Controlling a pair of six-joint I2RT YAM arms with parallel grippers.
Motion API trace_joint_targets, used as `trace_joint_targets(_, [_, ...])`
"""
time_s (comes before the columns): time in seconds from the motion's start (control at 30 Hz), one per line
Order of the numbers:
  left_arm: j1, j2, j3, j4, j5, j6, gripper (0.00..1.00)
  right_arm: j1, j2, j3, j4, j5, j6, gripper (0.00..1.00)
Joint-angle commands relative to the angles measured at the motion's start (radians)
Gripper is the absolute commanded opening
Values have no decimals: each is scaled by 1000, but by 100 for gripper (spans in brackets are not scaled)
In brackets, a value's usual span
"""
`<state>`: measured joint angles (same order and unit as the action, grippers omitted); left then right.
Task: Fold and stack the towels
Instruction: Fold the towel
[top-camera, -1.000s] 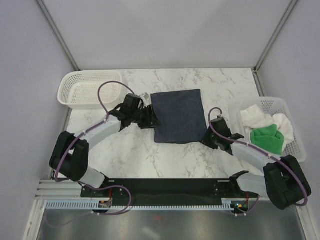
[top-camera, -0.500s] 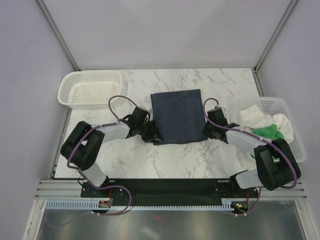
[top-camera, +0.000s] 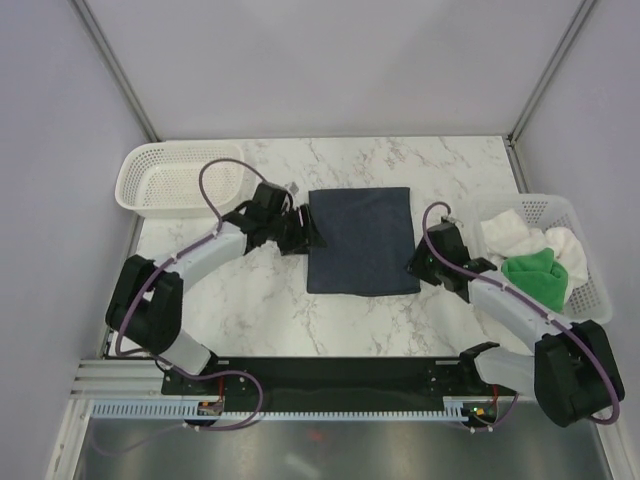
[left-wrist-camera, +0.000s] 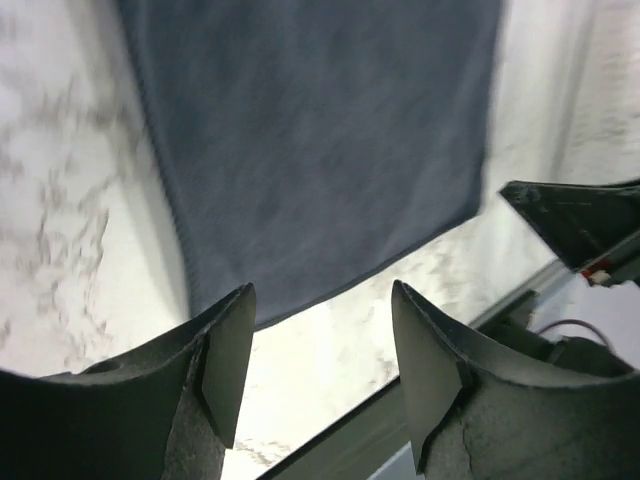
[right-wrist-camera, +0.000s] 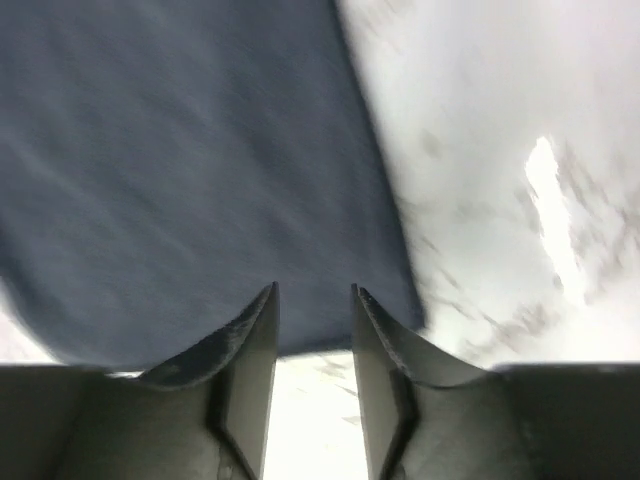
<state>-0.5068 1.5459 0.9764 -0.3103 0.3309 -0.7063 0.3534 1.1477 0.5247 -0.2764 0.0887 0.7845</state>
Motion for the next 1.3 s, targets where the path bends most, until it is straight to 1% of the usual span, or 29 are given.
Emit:
trace_joint_targets(0.0, [86, 48, 261, -32, 56, 157, 64, -28, 61, 230, -7, -42, -105, 55])
trace_joint_targets(0.03, [105, 104, 301, -38, 65, 201, 63, -65, 158, 330, -7, -73, -173, 57])
trace_joint_targets(0.07, [122, 138, 341, -42, 74, 226, 63, -82, 211, 380, 8, -85, -210, 58])
trace_joint_targets(0.1, [148, 169, 379, -46, 66, 250, 63, -97, 266, 427, 20, -142, -262, 59])
trace_joint_targets(0.13, [158, 198, 445, -46, 59, 272, 63, -123, 384, 484, 20, -238, -309, 60])
trace_joint_targets(0.17, [169, 268, 479, -44, 60, 322, 63, -137, 438, 608, -22, -256, -376, 60])
trace_joint_targets(0.2, [184, 302, 542, -47, 92, 349, 63, -152, 479, 653, -26, -273, -404, 61])
trace_joint_targets(0.23, [192, 342, 567, -49, 111, 369, 62, -184, 554, 729, -27, -329, -427, 61])
trace_joint_targets(0.3, [206, 431, 614, -55, 173, 416, 61, -221, 616, 797, -26, -389, -479, 61])
trace_joint_targets(0.33, [206, 453, 649, -55, 181, 445, 62, -249, 677, 861, -26, -408, -494, 60])
trace_joint_targets(0.4, [208, 503, 674, -56, 181, 467, 64, -277, 739, 926, -38, -451, -536, 60])
trace_joint_targets(0.43, [206, 517, 700, -56, 183, 481, 64, -293, 801, 996, -47, -477, -556, 60])
trace_joint_targets(0.47, [208, 537, 712, -55, 181, 501, 65, -298, 834, 1033, -84, -474, -571, 60])
trace_joint_targets(0.5, [206, 572, 744, -56, 194, 513, 65, -300, 865, 1070, -104, -478, -629, 59])
trace_joint_targets(0.63, [206, 667, 835, -90, 223, 560, 66, -303, 1019, 1221, -168, -489, -720, 58])
trace_joint_targets(0.7, [209, 710, 910, -124, 230, 574, 66, -312, 1061, 1253, -188, -503, -731, 56])
trace_joint_targets(0.83, [214, 807, 1007, -188, 220, 596, 66, -337, 1150, 1307, -188, -537, -740, 56])
trace_joint_targets(0.93, [221, 826, 1028, -193, 211, 597, 66, -343, 1182, 1348, -202, -549, -755, 55])
trace_joint_targets(1.03, [226, 839, 1042, -196, 195, 613, 67, -343, 1192, 1350, -201, -567, -774, 54])
trace_joint_targets(1.17, [238, 856, 1061, -194, 249, 633, 67, -343, 1199, 1359, -201, -578, -775, 56])
trace_joint_targets(1.27, [240, 867, 1068, -197, 302, 642, 66, -344, 1216, 1368, -202, -619, -775, 54])
